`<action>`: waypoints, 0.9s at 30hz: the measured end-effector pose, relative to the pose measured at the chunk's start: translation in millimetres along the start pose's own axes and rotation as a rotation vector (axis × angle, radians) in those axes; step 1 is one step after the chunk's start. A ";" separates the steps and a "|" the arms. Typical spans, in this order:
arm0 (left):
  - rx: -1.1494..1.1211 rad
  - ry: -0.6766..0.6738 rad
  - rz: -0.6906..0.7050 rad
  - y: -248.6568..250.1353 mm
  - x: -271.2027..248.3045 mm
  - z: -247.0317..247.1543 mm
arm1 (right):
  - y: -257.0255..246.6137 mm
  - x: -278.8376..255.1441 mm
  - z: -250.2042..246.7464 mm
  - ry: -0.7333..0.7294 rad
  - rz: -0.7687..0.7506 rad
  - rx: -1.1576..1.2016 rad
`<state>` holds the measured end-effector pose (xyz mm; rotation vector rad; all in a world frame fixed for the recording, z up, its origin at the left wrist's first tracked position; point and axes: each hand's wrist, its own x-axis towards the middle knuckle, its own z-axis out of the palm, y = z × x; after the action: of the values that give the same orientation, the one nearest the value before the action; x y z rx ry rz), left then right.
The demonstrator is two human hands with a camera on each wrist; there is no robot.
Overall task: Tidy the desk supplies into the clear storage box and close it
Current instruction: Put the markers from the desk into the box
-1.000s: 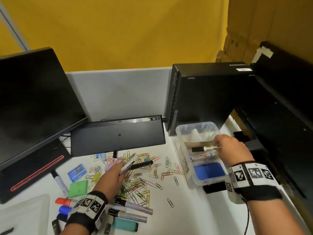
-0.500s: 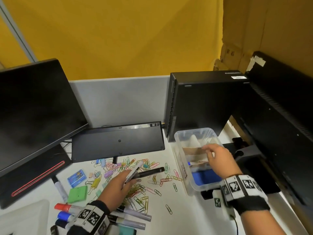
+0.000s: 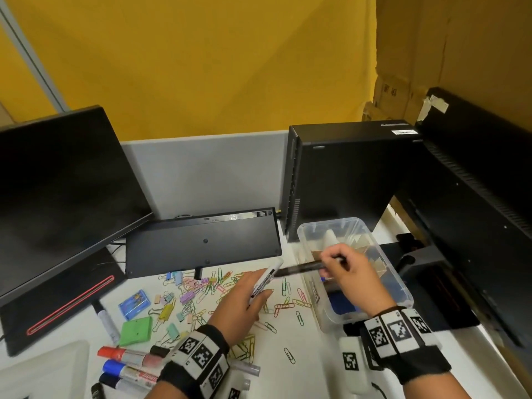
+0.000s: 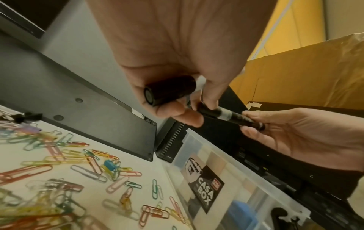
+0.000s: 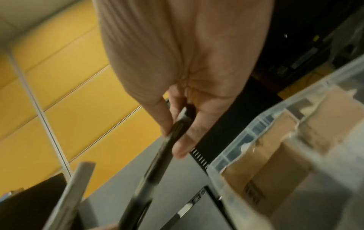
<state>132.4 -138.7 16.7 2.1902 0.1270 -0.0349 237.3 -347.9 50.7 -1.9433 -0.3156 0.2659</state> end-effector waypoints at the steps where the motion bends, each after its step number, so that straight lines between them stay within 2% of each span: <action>1: 0.018 0.019 -0.009 -2.9 -2.1 -2.6 | 0.0 0.5 -8.0 0.114 -0.040 -0.076; 3: 0.024 0.048 -0.046 -11.4 -7.2 -7.3 | 0.5 0.8 -23.2 0.358 -0.116 -0.244; 5: 0.018 0.061 -0.094 -20.4 -15.0 -11.9 | 5.4 4.4 -36.0 0.476 -0.141 -0.403; 7: 0.005 0.077 -0.135 -28.2 -22.2 -15.3 | 14.0 13.2 -44.8 0.425 -0.053 -0.519; 10: -0.068 0.089 -0.158 -31.0 -31.1 -18.9 | 26.3 33.6 -49.1 0.244 0.187 -0.600; 16: -0.057 0.092 -0.153 -40.2 -35.9 -18.2 | 37.3 69.5 -40.2 0.016 0.536 -0.193; 18: -0.014 0.074 -0.138 -46.7 -34.9 -16.5 | 38.0 76.0 -41.6 0.031 0.612 -0.154; 20: 0.019 0.060 -0.123 -49.4 -34.6 -14.4 | 37.9 79.0 -45.4 0.048 0.592 -0.337; 23: 0.043 0.060 -0.117 -50.5 -35.0 -12.5 | 30.8 62.3 -52.3 0.168 0.469 -0.620; 27: 0.079 0.047 -0.102 -52.8 -34.0 -9.3 | 48.3 27.7 -56.4 0.242 0.194 -0.705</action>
<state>92.8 -103.2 -18.1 2.2622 0.2679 -0.0466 286.5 -405.1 26.3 -2.6786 -0.0551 0.0358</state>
